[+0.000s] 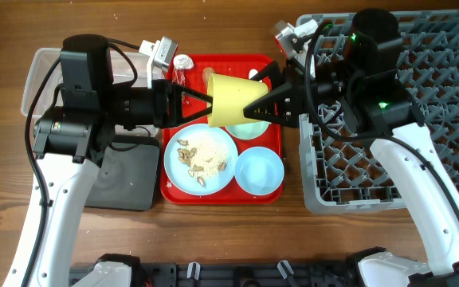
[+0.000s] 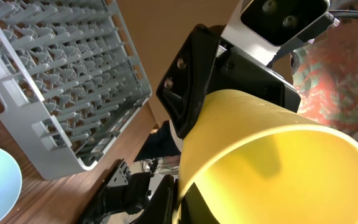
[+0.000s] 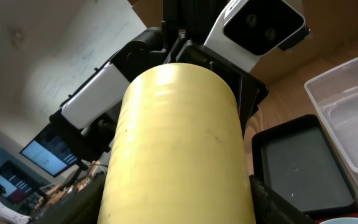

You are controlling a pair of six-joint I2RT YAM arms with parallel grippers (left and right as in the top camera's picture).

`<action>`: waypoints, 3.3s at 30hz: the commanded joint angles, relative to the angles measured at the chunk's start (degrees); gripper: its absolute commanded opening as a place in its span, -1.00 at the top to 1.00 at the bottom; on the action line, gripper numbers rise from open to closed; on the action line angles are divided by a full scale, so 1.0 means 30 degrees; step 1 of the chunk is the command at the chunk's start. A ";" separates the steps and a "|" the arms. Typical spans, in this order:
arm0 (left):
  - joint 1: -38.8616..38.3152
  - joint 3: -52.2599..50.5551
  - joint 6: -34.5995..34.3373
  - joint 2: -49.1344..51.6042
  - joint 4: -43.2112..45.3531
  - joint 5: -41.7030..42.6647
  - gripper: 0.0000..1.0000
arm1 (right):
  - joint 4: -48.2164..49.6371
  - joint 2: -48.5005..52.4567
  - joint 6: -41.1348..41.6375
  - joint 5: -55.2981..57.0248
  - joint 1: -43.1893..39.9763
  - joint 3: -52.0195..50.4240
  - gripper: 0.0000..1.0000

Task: Sort waste into correct bins and load items into the dishwasher rack
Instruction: 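Carry the yellow cup with the right gripper into the dish rack, then reach the left gripper to the light blue bowl and grip its rim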

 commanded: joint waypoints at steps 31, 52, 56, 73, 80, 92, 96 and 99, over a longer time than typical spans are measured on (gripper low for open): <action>0.2470 0.0160 -0.0117 -0.0015 -0.1501 -0.1268 -1.00 | -1.9045 -0.1887 -0.2543 2.6811 -0.9136 0.0291 0.09; 0.2455 0.0160 -0.0117 -0.0022 -0.1785 -0.1319 -1.00 | -1.6196 0.5136 -0.3060 2.7066 -0.6827 0.0306 -0.39; 0.2455 0.0160 -0.0117 -0.0015 -0.2229 -0.1319 -1.00 | -1.7121 0.3942 -0.3883 2.6185 -0.6819 0.1297 -0.51; -0.0969 0.0160 0.0459 -0.0022 -0.2237 -0.7031 -0.96 | -1.9037 0.0240 -0.3818 2.5456 -0.5122 0.0954 0.73; -0.1180 0.0160 0.0466 -0.0022 -0.2820 -0.7322 -0.96 | -1.7187 0.2863 -0.1974 2.7015 -0.5238 -0.0634 0.91; -0.1180 0.0160 0.0466 -0.0022 -0.2798 -0.7329 -0.99 | -1.5365 0.5071 -0.0634 3.0075 -0.6069 -0.0299 0.91; -0.1180 0.0160 0.0466 -0.0022 -0.2790 -0.7329 -1.00 | -1.5562 0.4503 -0.0903 2.9696 -0.6943 0.1086 0.89; -0.1180 0.0160 0.0466 -0.0022 -0.2805 -0.7555 -0.99 | -1.5868 0.3235 -0.2645 2.7649 -0.6936 0.1523 0.63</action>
